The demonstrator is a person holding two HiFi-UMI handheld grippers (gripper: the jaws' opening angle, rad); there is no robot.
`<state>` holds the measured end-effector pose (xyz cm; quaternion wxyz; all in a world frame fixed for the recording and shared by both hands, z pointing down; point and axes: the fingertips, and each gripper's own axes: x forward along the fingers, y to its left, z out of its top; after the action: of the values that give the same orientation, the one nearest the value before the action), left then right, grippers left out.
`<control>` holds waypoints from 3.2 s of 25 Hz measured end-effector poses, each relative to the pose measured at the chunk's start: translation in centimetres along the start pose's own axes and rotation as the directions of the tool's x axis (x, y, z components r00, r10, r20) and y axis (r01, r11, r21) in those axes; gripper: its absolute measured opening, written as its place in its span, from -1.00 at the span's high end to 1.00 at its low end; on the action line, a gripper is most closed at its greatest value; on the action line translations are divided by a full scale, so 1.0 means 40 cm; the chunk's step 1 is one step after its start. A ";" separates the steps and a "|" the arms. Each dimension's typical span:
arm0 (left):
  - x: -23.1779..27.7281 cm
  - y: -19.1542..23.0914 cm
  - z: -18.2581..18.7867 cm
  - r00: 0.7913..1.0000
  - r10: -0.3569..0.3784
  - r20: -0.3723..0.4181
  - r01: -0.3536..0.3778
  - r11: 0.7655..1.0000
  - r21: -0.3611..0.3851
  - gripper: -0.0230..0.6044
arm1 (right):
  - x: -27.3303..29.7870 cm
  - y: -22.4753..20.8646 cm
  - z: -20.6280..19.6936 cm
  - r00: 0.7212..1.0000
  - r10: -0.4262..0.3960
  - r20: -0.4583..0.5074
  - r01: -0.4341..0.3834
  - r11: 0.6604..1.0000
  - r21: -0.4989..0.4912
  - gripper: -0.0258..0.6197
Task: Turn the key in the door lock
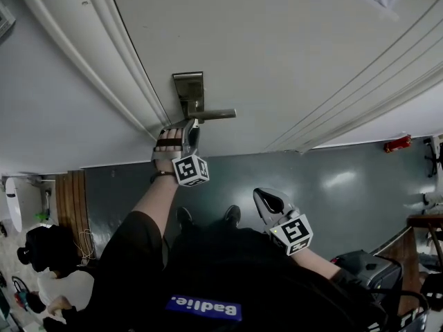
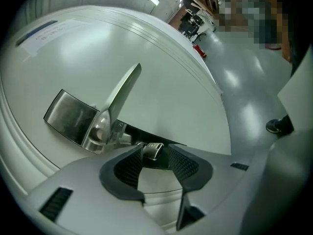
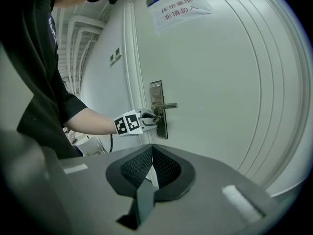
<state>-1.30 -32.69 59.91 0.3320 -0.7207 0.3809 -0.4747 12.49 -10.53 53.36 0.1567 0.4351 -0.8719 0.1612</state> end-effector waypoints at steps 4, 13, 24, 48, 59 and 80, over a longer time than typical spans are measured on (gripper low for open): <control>0.021 0.012 -0.003 0.999 0.035 -0.016 -0.035 0.999 -0.014 0.46 | -0.005 -0.016 -0.012 1.000 -0.009 -0.021 0.009 1.000 0.004 0.91; 0.039 0.031 -0.015 0.995 0.075 -0.065 -0.085 0.983 -0.161 0.56 | -0.019 -0.051 -0.029 0.999 -0.006 -0.052 0.006 1.000 -0.011 0.91; 0.041 0.029 -0.014 0.989 0.053 -0.139 -0.083 0.973 -0.214 0.53 | -0.031 -0.085 -0.039 0.998 0.012 -0.064 -0.012 1.000 -0.001 0.91; 0.033 0.043 -0.014 0.997 0.001 -0.077 -0.040 0.864 -0.502 0.53 | -0.062 -0.114 -0.051 0.999 0.010 -0.040 -0.009 1.000 0.016 0.92; 0.028 0.051 -0.019 1.000 -0.018 -0.001 0.012 0.695 -0.719 0.53 | -0.065 -0.116 -0.051 1.000 0.004 -0.031 -0.003 1.000 0.027 0.92; 0.035 0.057 -0.037 0.964 0.087 0.252 0.262 -0.126 -0.957 0.79 | -0.049 -0.119 -0.046 0.999 0.017 -0.035 -0.016 0.999 0.044 0.92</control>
<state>-2.85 -35.17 59.09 -0.3102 -0.7979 0.5155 0.0375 17.73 -11.08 54.88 0.1613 0.4283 -0.8688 0.1891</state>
